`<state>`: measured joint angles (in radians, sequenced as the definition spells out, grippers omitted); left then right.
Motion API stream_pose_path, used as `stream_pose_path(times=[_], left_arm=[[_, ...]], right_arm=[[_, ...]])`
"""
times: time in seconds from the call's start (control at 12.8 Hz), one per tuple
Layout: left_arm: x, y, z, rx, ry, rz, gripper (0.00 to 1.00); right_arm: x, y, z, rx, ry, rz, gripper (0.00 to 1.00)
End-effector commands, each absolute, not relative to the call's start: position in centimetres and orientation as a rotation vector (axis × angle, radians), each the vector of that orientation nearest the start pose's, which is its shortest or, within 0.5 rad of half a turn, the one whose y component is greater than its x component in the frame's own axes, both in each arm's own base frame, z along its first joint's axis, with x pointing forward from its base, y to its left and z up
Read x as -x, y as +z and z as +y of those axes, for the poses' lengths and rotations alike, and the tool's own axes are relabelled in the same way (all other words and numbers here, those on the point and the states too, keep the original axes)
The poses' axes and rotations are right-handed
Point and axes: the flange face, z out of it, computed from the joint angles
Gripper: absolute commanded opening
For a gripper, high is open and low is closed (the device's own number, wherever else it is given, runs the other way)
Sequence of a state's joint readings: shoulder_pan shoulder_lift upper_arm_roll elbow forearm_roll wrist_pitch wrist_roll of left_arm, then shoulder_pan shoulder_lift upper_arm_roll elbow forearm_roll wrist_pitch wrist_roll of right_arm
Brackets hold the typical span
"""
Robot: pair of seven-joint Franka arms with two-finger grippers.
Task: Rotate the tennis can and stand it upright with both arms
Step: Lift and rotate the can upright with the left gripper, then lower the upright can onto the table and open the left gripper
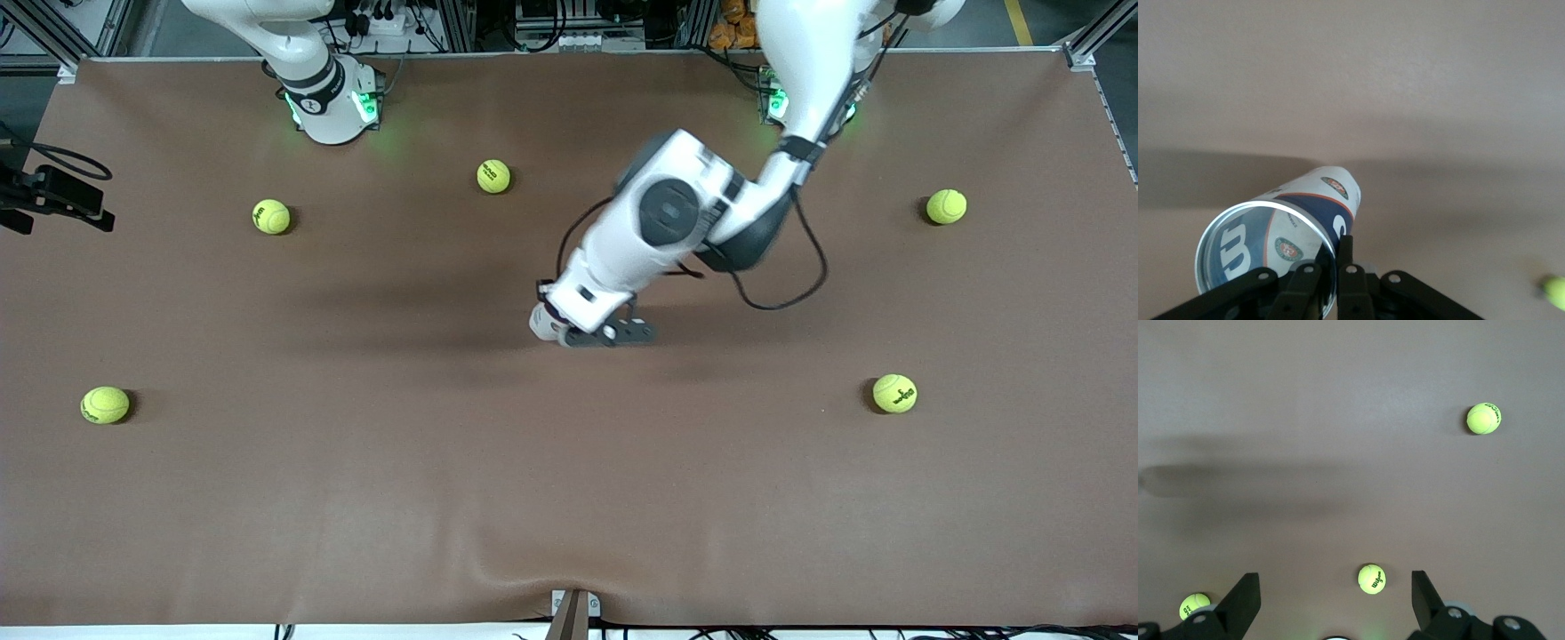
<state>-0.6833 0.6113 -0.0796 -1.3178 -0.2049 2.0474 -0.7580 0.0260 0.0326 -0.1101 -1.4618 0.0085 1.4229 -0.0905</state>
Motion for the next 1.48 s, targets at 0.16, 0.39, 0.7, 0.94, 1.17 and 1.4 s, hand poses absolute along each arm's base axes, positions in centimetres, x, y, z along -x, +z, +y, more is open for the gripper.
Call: stream_pose_path(times=[0.16,0.39,0.7,0.94,1.17,1.4], left_arm=[[-50.8,39.1,-56.0,3.250,-0.170,0.019,0.00],[-49.4,38.3,-58.5,3.190,-0.281,0.084,0.00],[-47.5,36.2,-61.3,3.203,-0.334,0.162,0.00],[-47.4,36.1,-61.4,3.202,-0.334,0.172,0.32],[-47.3,36.6,-61.4,3.210,-0.332,0.170,1.00],[-47.2,38.1,-61.3,3.221,-0.341,0.170,1.00]], right_arm=[[-53.7,65.3,-4.8,3.111,0.115,-0.005,1.00],[-53.6,65.4,-5.3,3.105,0.110,0.025,1.00],[-53.9,65.7,-5.0,3.106,0.078,0.224,1.00],[-54.0,66.3,-4.9,3.106,0.058,0.221,1.00],[-53.9,66.2,-5.5,3.105,0.068,0.235,1.00],[-53.9,66.2,-5.1,3.105,0.068,0.223,1.00]])
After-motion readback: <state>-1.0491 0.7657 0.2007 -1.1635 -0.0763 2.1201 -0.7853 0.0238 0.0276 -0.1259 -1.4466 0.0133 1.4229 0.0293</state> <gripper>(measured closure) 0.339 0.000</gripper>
